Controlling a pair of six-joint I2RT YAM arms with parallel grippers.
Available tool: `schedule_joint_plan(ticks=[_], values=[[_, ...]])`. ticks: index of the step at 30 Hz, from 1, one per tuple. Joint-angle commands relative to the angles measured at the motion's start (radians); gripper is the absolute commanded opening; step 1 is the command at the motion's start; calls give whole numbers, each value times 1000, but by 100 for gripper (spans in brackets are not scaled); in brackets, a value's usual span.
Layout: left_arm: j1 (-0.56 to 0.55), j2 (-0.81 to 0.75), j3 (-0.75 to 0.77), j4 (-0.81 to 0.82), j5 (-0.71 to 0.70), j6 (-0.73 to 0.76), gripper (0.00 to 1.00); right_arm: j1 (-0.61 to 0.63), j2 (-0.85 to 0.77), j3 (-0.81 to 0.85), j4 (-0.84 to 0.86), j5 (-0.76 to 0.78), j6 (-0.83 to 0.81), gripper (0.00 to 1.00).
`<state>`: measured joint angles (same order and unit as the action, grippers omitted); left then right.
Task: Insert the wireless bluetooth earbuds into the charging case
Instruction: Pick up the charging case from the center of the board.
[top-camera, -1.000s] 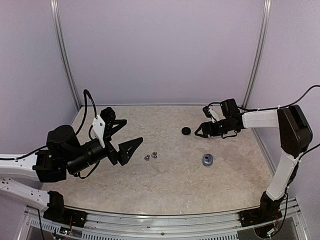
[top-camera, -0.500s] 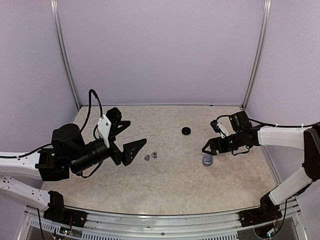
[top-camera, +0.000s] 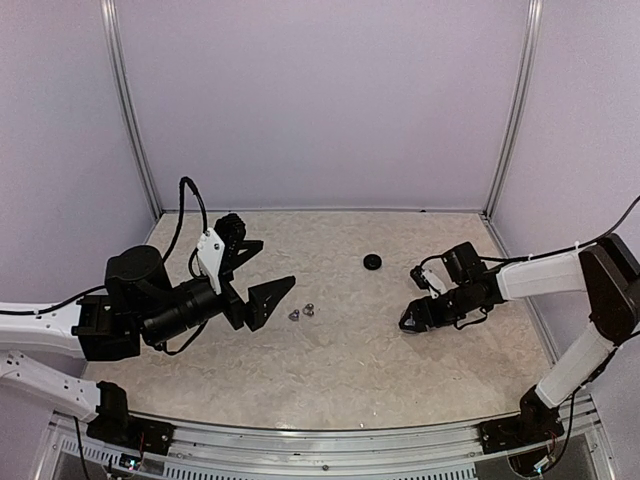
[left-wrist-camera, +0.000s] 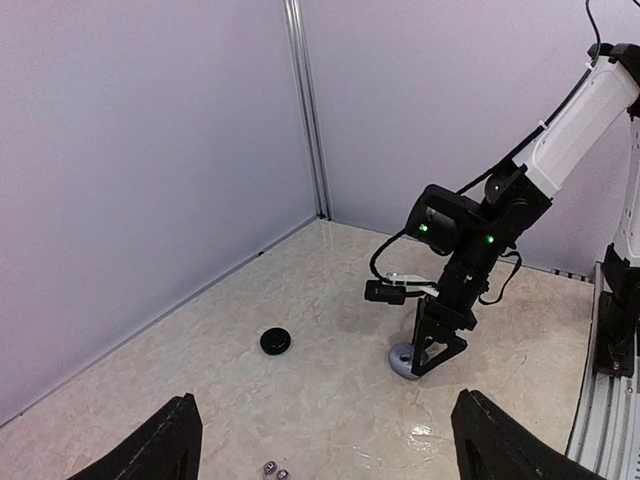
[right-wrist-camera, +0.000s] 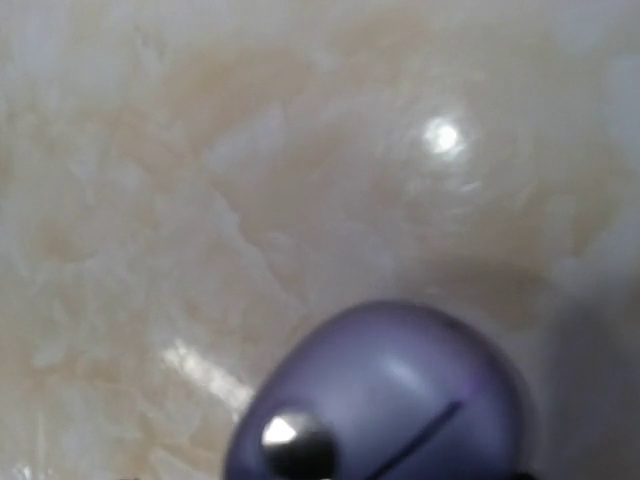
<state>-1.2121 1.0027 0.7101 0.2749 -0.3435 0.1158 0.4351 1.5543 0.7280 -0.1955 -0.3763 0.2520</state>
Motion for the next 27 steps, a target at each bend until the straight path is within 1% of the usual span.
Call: schedule_joint_plan(ticks=[1,5,12,17,21,23,27], values=[[3,1,28,-1,8,-3,86,42,54,51,33,-8,-24,76],[3,-1,25,-3,6,-3,86,86,91,91,18,15,-61,74],[3,-6,24,-14,0,0,86,169,138,138,-51,126,-130,71],[3,-5,23,-13,0,-1,86,222,124,115,-54,164,-166,71],[4,-1,25,-7,4,1,86,231,103,81,-45,201,-184,70],[5,-1,25,-6,3,3,86,232,96,73,-45,223,-195,69],[5,4,26,-2,4,-3,86,241,96,78,-46,264,-223,62]])
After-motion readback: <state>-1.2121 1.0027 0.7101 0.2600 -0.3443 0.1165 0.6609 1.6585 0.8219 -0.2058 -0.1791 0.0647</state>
